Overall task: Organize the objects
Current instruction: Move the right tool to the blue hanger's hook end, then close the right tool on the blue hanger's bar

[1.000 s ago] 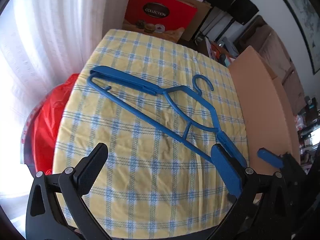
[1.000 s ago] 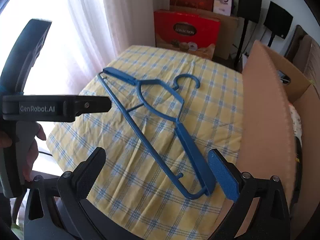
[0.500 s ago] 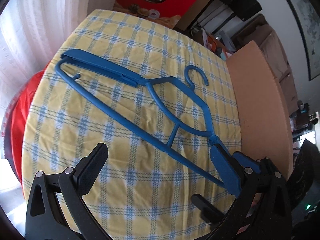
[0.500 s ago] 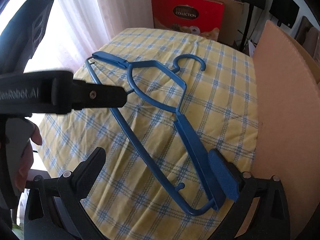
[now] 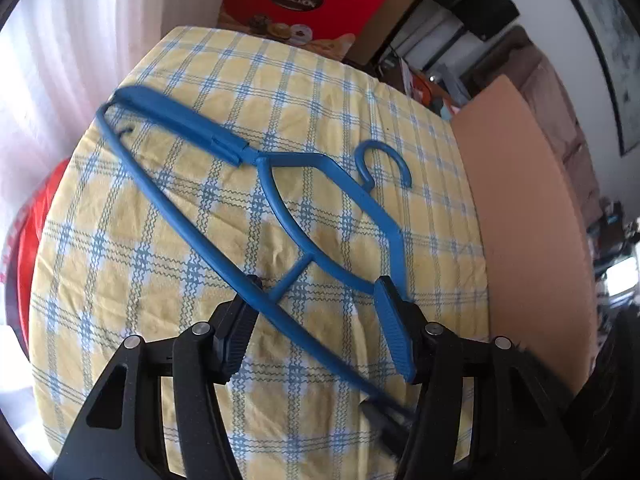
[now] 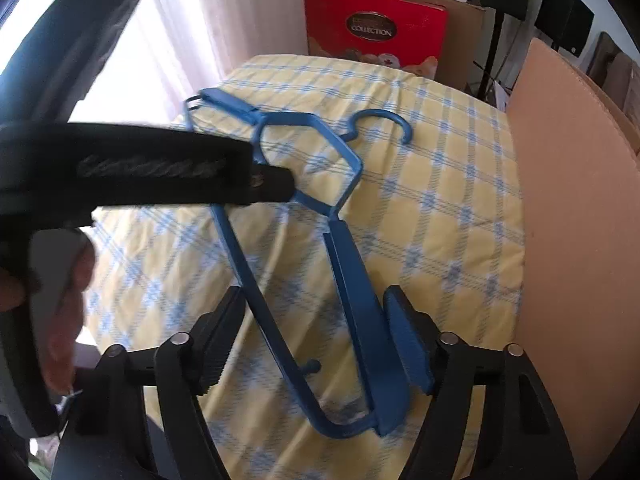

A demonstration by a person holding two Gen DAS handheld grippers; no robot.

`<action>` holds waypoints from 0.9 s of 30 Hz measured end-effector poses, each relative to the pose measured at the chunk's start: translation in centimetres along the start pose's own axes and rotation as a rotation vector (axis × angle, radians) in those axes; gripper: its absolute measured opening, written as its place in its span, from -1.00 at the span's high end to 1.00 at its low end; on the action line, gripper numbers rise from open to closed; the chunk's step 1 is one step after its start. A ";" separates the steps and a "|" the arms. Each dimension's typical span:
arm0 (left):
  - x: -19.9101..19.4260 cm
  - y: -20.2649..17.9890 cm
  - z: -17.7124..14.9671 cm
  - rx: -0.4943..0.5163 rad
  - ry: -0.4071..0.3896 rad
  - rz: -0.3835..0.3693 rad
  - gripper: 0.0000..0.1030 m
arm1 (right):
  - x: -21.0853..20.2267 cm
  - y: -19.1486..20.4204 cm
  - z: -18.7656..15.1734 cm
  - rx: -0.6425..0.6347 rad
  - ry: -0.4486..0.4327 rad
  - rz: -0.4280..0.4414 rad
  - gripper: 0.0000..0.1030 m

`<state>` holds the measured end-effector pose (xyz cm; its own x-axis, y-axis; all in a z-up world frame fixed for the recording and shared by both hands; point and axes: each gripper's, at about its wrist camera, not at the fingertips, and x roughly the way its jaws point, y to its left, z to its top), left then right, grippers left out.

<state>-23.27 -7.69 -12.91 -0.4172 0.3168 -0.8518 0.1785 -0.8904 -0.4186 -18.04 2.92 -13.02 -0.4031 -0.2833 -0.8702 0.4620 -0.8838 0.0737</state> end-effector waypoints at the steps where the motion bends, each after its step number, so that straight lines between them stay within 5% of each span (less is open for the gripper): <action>1: -0.1 0.3 0.1 -0.026 0.000 -0.013 -0.06 | -0.1 0.3 -0.2 0.004 -0.006 0.010 -0.32; 4: -0.1 1.7 0.6 -0.152 0.013 -0.108 -0.32 | -0.1 0.8 -0.5 0.013 -0.015 0.023 -0.30; 7: 0.1 1.3 1.2 -0.151 0.024 -0.067 -0.32 | -0.2 1.0 -0.7 0.024 -0.025 0.036 -0.25; 9: 0.5 0.5 1.5 -0.114 0.022 -0.004 -0.28 | -0.2 1.1 -0.7 0.029 -0.028 0.042 -0.22; 13: 1.1 -0.4 1.8 -0.043 0.006 0.105 0.12 | -0.3 1.0 -0.9 0.042 -0.035 0.043 -0.18; 27: -1.0 -0.2 1.3 -0.024 -0.026 0.045 0.31 | -1.6 0.7 -0.2 0.071 -0.062 0.098 -0.16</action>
<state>-24.02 -8.29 -11.57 -0.4316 0.2681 -0.8613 0.2186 -0.8953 -0.3882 -16.91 2.81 -11.71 -0.4076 -0.3898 -0.8258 0.4449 -0.8745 0.1932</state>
